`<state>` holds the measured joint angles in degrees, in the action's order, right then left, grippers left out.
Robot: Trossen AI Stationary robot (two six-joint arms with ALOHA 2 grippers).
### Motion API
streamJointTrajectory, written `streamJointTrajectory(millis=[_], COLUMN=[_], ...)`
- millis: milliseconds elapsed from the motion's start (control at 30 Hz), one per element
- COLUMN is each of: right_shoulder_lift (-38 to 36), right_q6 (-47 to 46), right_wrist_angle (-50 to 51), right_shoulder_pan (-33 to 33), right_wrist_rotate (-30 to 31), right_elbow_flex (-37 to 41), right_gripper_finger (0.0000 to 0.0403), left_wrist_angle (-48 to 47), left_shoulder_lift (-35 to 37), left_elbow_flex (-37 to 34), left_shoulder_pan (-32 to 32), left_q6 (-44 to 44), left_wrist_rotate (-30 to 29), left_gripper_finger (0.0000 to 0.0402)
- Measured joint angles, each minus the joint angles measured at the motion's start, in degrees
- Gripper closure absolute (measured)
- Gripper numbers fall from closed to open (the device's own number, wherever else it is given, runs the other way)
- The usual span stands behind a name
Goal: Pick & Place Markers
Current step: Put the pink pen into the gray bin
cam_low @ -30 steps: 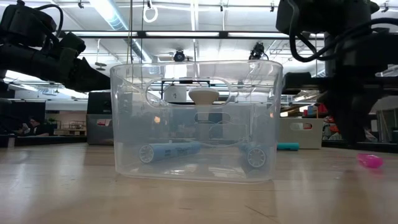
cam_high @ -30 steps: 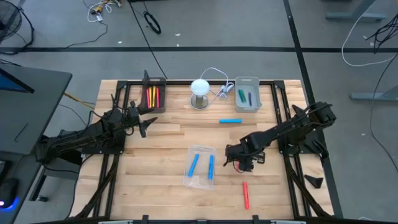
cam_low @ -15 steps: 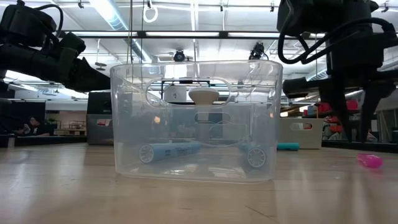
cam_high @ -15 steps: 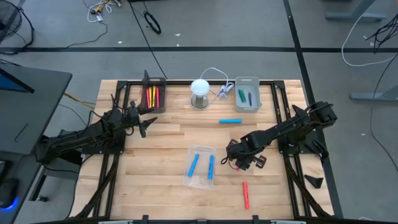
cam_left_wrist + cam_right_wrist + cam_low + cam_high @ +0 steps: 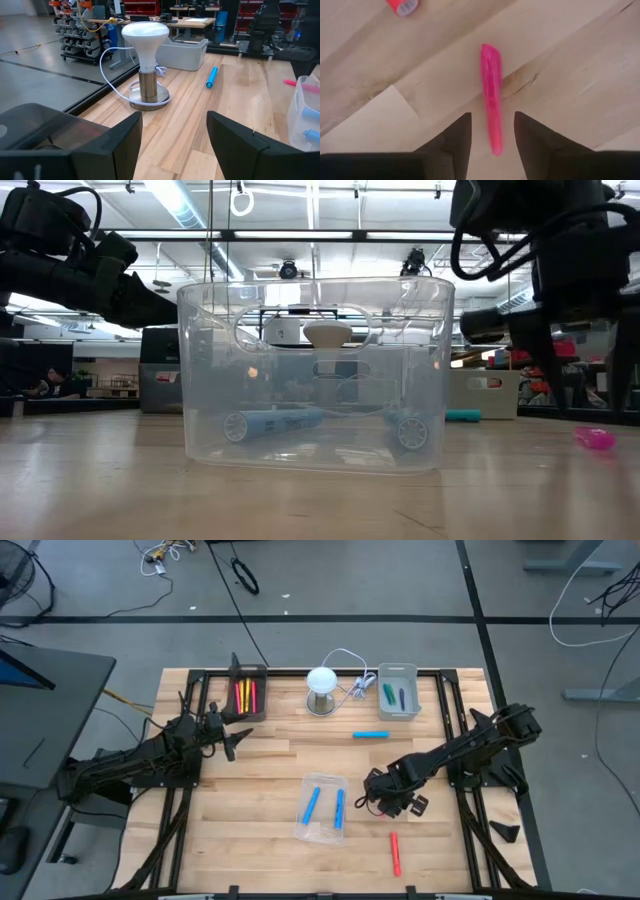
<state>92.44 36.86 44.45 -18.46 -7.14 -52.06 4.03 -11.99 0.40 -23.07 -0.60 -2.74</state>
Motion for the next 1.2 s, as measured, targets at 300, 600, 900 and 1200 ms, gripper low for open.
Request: streamJointTrajectory(millis=[300, 600, 900, 1200], right_shoulder_lift=[0.05, -0.20, -0.13, -2.53], right_q6=[-0.02, 1.36, 2.14, -3.62], right_wrist_angle=[-6.07, -8.95, -8.62, -1.95], right_shoulder_pan=[0.00, 0.04, 0.07, 1.22], right_wrist_rotate=[0.27, 1.73, 0.83, -0.03], right_elbow_flex=[5.15, 6.98, 7.00, 2.01], right_gripper_finger=[0.0252, 0.0321, 0.0391, 0.0380], left_wrist_angle=[0.00, 0.00, -0.01, 0.00], left_shoulder_lift=[0.02, 0.00, 0.01, 0.02], left_elbow_flex=[0.02, 0.00, 0.00, 0.02], left_shoulder_pan=[0.00, -0.02, 0.00, -0.01], left_q6=[0.00, 0.00, 0.00, 0.00], left_wrist_rotate=[-0.02, 0.00, 0.00, -0.01], left_gripper_finger=[0.0172, 0.0172, 0.0172, 0.0172])
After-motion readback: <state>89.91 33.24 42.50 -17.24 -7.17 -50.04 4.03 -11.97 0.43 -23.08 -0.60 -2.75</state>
